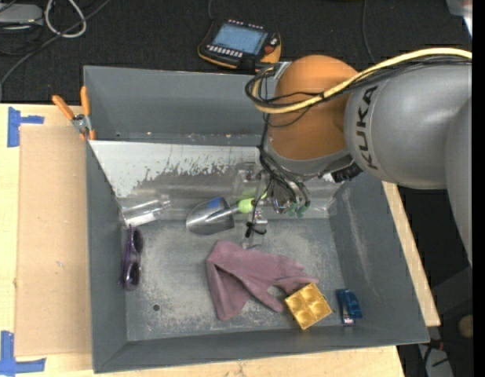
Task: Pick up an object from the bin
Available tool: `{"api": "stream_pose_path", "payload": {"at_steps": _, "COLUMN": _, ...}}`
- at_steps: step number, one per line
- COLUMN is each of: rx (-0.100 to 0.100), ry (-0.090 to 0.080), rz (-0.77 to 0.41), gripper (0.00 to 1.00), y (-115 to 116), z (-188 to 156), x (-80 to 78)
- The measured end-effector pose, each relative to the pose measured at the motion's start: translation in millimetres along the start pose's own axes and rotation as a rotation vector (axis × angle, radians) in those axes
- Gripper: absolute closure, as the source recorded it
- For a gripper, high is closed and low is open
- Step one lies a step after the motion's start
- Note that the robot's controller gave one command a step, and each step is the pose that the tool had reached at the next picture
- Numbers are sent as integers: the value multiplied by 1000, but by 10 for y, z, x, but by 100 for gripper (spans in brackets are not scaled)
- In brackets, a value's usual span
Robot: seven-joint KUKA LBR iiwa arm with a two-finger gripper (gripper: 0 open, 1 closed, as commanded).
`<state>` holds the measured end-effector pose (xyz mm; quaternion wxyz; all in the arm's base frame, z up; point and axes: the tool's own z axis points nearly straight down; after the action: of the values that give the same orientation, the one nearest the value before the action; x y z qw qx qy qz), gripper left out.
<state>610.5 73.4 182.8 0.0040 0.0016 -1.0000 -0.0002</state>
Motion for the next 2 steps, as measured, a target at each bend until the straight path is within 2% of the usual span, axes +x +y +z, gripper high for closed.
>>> {"api": "stream_pose_path", "payload": {"at_steps": 1, "rx": -1, "ry": -8, "rz": 3, "gripper": 0, "y": -8, "z": -50, "x": -12}}
{"api": "stream_pose_path", "payload": {"at_steps": 2, "rx": -2, "ry": -1, "rz": 187, "gripper": 0, "y": -457, "z": 1157, "x": 542}}
